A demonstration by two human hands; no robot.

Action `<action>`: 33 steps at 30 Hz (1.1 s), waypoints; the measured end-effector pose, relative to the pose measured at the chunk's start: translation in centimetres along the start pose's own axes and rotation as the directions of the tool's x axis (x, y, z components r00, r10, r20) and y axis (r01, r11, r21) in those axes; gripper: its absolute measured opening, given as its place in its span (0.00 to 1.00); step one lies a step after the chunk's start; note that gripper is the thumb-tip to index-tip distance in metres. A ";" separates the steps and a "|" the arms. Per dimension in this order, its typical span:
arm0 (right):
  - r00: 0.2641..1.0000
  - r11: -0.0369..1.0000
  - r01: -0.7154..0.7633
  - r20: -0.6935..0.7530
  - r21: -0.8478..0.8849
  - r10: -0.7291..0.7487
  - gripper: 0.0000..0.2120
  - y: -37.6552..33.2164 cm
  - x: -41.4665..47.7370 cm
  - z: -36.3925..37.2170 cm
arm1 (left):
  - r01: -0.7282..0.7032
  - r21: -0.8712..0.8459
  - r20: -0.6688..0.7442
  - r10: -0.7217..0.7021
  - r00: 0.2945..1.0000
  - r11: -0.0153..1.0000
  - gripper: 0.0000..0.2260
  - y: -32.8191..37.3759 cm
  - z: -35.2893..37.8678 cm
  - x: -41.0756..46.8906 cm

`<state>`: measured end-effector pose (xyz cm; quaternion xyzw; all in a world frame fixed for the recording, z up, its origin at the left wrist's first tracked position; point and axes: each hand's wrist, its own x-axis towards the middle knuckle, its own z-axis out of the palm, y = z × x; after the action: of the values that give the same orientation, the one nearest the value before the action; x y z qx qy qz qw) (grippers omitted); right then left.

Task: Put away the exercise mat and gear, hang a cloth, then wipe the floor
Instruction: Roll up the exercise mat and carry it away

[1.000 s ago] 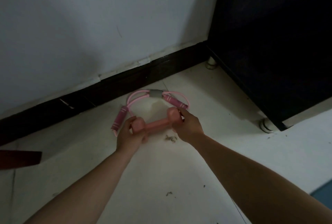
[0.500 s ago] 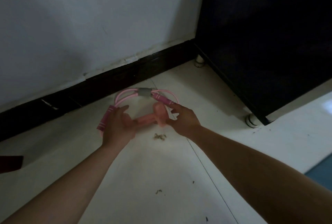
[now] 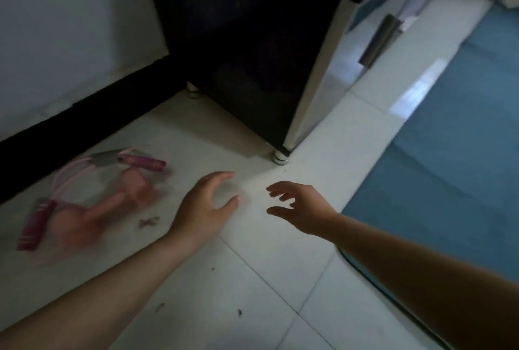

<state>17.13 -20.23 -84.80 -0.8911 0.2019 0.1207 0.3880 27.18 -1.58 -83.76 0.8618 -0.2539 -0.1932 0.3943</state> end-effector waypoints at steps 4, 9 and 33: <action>0.984 0.990 -0.128 -0.119 0.061 0.134 0.20 5.5 -4.8 -3.7 | -0.097 -0.006 0.215 0.096 0.972 0.995 0.19 4.6 6.0 0.5; 0.972 0.973 -0.211 -0.128 -0.095 0.198 0.20 10.2 -11.5 -9.2 | -0.276 0.016 0.451 0.239 0.860 0.961 0.19 9.2 11.0 0.0; 0.956 0.989 -0.127 -0.275 -0.078 0.101 0.31 25.5 -18.0 -18.9 | -0.584 0.557 0.623 0.168 0.764 0.590 0.18 25.6 21.1 4.6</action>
<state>-9.35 -45.18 -81.81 -0.9036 0.2980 0.0295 0.3065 12.23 -30.93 -77.40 0.7831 -0.5867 -0.2041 -0.0291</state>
